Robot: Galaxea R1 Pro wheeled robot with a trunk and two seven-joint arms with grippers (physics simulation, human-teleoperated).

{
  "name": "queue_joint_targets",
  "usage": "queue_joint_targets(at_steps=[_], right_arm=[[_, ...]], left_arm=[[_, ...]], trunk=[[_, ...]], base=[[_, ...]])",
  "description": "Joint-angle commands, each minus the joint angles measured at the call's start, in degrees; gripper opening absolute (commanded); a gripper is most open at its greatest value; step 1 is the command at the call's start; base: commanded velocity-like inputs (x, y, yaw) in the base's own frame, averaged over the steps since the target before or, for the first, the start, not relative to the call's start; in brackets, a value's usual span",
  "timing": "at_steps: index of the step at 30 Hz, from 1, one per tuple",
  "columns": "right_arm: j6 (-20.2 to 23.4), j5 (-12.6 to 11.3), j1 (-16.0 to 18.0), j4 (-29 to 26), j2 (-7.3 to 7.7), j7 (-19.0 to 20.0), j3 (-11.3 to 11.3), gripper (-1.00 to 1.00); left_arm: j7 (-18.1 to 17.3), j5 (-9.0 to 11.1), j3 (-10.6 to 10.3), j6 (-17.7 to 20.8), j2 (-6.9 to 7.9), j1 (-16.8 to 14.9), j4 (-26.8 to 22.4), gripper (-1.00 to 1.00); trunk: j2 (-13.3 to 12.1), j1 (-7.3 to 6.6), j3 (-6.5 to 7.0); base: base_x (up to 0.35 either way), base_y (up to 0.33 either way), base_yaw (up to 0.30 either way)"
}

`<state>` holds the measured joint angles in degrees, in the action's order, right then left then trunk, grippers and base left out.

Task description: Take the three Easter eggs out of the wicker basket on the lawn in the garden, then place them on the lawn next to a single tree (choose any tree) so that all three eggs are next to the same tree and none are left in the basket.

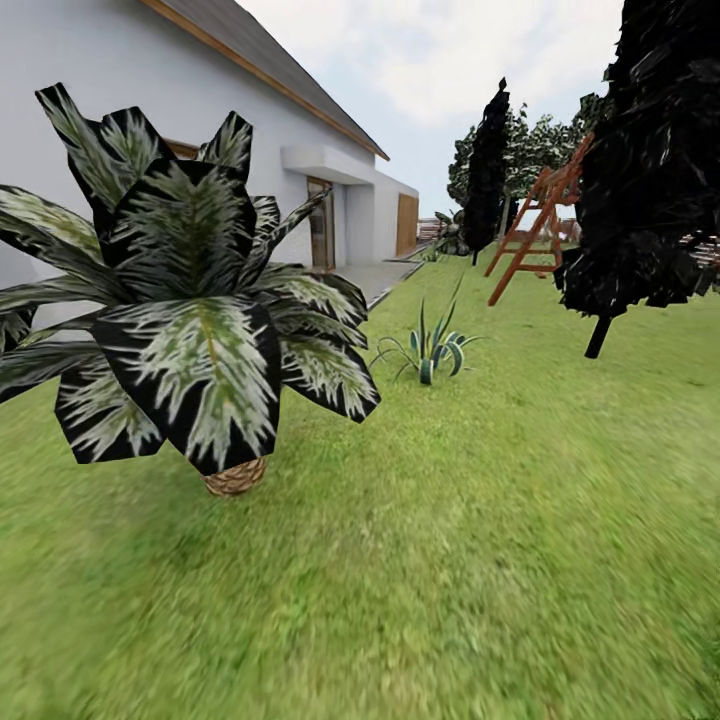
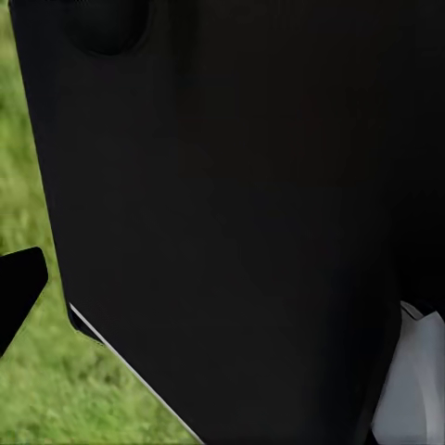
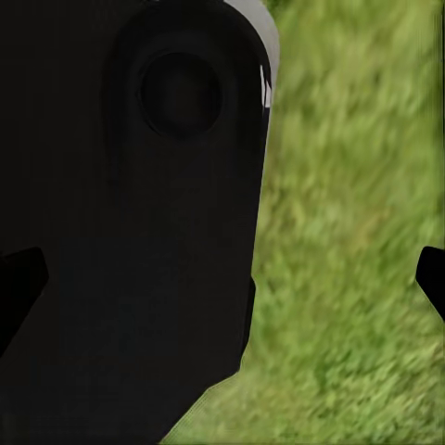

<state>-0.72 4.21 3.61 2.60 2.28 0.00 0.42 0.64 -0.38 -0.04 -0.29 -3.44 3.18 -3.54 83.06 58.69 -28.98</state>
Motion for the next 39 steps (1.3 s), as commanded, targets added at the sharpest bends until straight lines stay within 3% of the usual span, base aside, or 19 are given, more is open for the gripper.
queue_joint_targets(at_steps=[1, 25, 39], right_arm=[[-0.08, 0.44, 0.09, 0.16, 0.01, 0.0, 0.01, 1.0], [-0.08, 0.45, 0.09, 0.19, 0.01, 0.0, 0.01, 1.0], [-0.08, 0.45, 0.09, 0.2, 0.01, 0.0, 0.01, 1.0]], left_arm=[[0.07, -0.03, -0.02, -0.04, 0.0, 0.04, -0.13, 1.0], [0.07, -0.06, 0.04, -0.05, 0.01, 0.05, -0.07, 1.0], [0.07, -0.06, -0.02, -0.06, 0.01, 0.04, -0.06, 1.0]], trunk=[[0.02, 0.03, -0.04], [0.02, 0.03, -0.04], [0.02, 0.03, -0.04]], base=[[0.333, 0.0, -0.24], [0.333, 0.0, -0.026], [0.333, -0.021, -0.265]])
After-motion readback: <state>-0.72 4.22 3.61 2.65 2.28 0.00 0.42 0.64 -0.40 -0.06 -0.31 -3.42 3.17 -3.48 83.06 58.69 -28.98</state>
